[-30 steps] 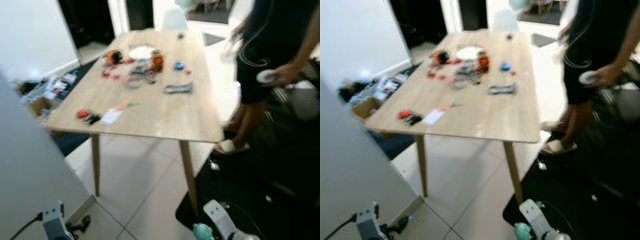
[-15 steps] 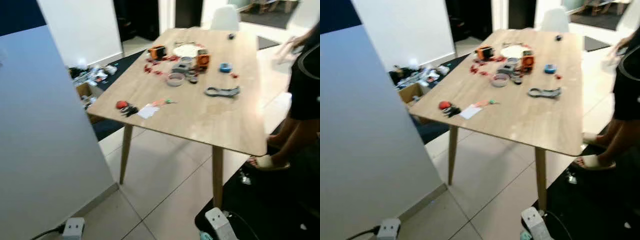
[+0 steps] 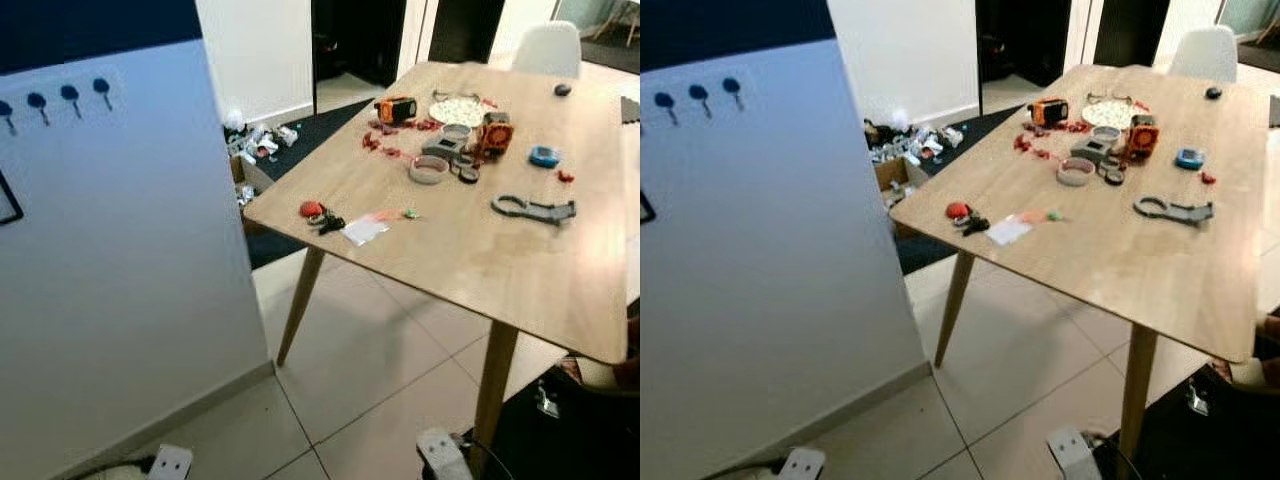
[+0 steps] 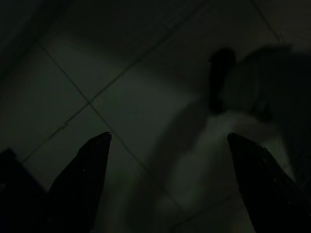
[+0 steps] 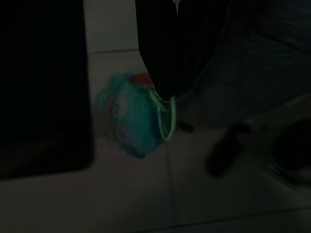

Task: Hang keys on a hook

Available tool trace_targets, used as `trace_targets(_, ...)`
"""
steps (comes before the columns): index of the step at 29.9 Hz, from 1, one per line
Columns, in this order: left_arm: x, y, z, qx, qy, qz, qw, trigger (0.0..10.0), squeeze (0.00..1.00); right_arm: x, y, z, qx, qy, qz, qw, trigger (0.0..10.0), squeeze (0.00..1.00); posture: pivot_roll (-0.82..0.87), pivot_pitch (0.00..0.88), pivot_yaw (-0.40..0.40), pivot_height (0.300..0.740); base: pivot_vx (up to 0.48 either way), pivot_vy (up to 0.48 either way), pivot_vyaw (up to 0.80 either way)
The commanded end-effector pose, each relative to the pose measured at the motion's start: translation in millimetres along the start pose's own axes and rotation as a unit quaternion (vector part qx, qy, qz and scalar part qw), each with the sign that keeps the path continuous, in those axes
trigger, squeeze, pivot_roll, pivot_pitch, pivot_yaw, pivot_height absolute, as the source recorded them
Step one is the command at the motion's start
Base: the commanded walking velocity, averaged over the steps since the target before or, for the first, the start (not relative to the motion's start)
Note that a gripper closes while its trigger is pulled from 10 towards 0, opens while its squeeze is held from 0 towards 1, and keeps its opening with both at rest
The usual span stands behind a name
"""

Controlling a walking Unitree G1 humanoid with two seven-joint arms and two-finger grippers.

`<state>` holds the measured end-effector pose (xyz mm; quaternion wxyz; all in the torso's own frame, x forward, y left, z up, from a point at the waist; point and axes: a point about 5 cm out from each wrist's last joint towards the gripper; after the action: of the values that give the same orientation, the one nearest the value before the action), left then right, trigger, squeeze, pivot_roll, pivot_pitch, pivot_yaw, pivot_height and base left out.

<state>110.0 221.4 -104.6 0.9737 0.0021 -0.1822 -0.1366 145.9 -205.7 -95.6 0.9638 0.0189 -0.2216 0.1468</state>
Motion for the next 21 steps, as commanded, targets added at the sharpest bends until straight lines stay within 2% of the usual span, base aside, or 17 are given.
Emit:
trace_targets(1,-1.0,1.4,0.2,0.005,0.008,-0.018,1.0,10.0,0.0,-4.3,0.8,0.3,-0.003,0.006,-0.008,1.0,10.0,0.0,-0.04,0.016,0.067,0.74,0.0,0.0,0.69)
trace_targets(21,-2.4,-1.4,-0.5,0.004,0.018,-0.021,1.0,10.0,0.0,-10.7,-0.4,1.7,-0.013,0.009,-0.013,1.0,10.0,0.0,-0.05,0.027,0.073,0.74,0.0,0.0,0.7)
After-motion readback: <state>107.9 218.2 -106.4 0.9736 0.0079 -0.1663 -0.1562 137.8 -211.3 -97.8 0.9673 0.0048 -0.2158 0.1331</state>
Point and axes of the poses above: a point about 5 cm out from each wrist's last joint towards the gripper, its own z axis pointing back from the gripper into the wrist, its own x axis along the axis of the wrist's last joint, y = z × x, and after that the axes turned 4 degrees about -z, right-handed
